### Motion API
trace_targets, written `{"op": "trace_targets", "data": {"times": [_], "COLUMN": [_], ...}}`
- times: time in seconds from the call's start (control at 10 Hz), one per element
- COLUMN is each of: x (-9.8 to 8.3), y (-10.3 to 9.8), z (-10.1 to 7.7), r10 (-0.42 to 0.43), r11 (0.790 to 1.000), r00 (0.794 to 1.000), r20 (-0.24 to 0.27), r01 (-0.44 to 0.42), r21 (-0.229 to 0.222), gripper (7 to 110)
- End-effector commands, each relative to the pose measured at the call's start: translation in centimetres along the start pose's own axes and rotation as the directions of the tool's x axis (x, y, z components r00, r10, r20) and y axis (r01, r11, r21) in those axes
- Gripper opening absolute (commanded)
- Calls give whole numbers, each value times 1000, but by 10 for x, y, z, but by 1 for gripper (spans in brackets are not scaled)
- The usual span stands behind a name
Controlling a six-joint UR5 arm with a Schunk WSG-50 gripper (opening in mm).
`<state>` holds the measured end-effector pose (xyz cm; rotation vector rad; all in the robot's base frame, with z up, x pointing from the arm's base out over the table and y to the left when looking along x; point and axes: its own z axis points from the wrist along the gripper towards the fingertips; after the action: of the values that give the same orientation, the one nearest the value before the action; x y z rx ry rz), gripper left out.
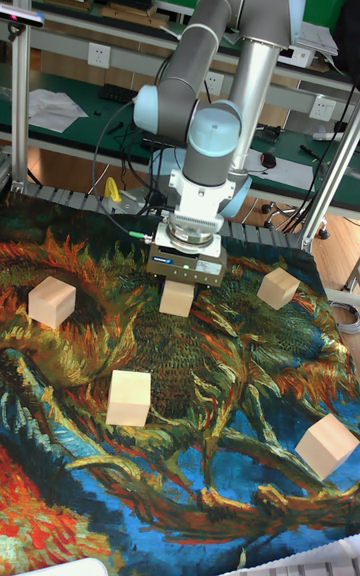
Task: Stack the blocks in a vertical line of five
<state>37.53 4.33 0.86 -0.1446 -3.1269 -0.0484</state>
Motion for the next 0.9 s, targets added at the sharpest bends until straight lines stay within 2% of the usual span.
{"op": "trace_targets", "data": {"times": [0.0,0.3,0.4,0.7,0.8], "x": [-3,18,17,-7,-11], "y": [4,-3,-2,2,4], "z": [1,6,6,1,-1], "r10": [13,2,2,-1,-3], "r11": [1000,1000,1000,1000,999], "r00": [1000,999,999,999,999], "r20": [17,-44,-40,41,51], "r01": [-12,-2,-2,2,5], "r21": [-21,-2,-6,-29,-36], "gripper": [66,66,66,66,66]}}
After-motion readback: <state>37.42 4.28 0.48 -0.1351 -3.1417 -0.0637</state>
